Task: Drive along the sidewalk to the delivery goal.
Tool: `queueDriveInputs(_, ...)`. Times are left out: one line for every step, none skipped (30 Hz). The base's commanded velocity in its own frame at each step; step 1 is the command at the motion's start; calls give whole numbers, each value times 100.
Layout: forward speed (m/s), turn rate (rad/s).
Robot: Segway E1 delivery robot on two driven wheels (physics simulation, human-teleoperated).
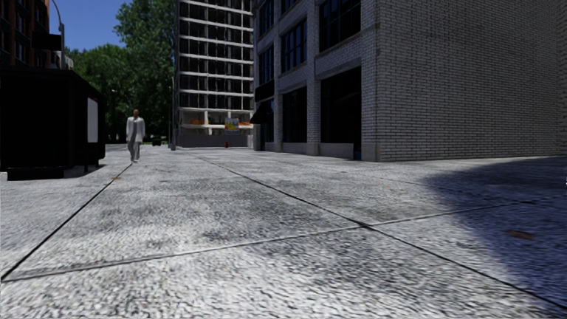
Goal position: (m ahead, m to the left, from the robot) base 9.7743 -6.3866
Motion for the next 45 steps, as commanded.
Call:
queueDriveInputs(161, -35)
queueDriveInputs(158, -38)
queueDriveInputs(158, -39)
queueDriveInputs(158, -39)
queueDriveInputs(157, -39)
queueDriveInputs(157, -39)
queueDriveInputs(157, -39)
queueDriveInputs(157, -39)
queueDriveInputs(157, -39)
queueDriveInputs(157, -39)
queueDriveInputs(157, -39)
queueDriveInputs(157, -39)
queueDriveInputs(157, -39)
queueDriveInputs(157, -39)
queueDriveInputs(157, -39)
queueDriveInputs(157, -39)
queueDriveInputs(157, -39)
queueDriveInputs(157, -40)
queueDriveInputs(157, -40)
queueDriveInputs(160, -41)
queueDriveInputs(166, -41)
queueDriveInputs(176, -41)
queueDriveInputs(176, -41)
queueDriveInputs(179, -41)
queueDriveInputs(180, -41)
queueDriveInputs(180, -41)
queueDriveInputs(180, -41)
queueDriveInputs(180, -41)
queueDriveInputs(180, -41)
queueDriveInputs(180, -41)
queueDriveInputs(180, -41)
queueDriveInputs(180, -41)
queueDriveInputs(180, -41)
queueDriveInputs(180, -41)
queueDriveInputs(180, -41)
queueDriveInputs(180, -41)
queueDriveInputs(180, -41)
queueDriveInputs(180, -41)
queueDriveInputs(180, -41)
queueDriveInputs(180, -41)
queueDriveInputs(180, -41)
queueDriveInputs(180, -41)
queueDriveInputs(180, -41)
queueDriveInputs(180, -41)
queueDriveInputs(180, -41)
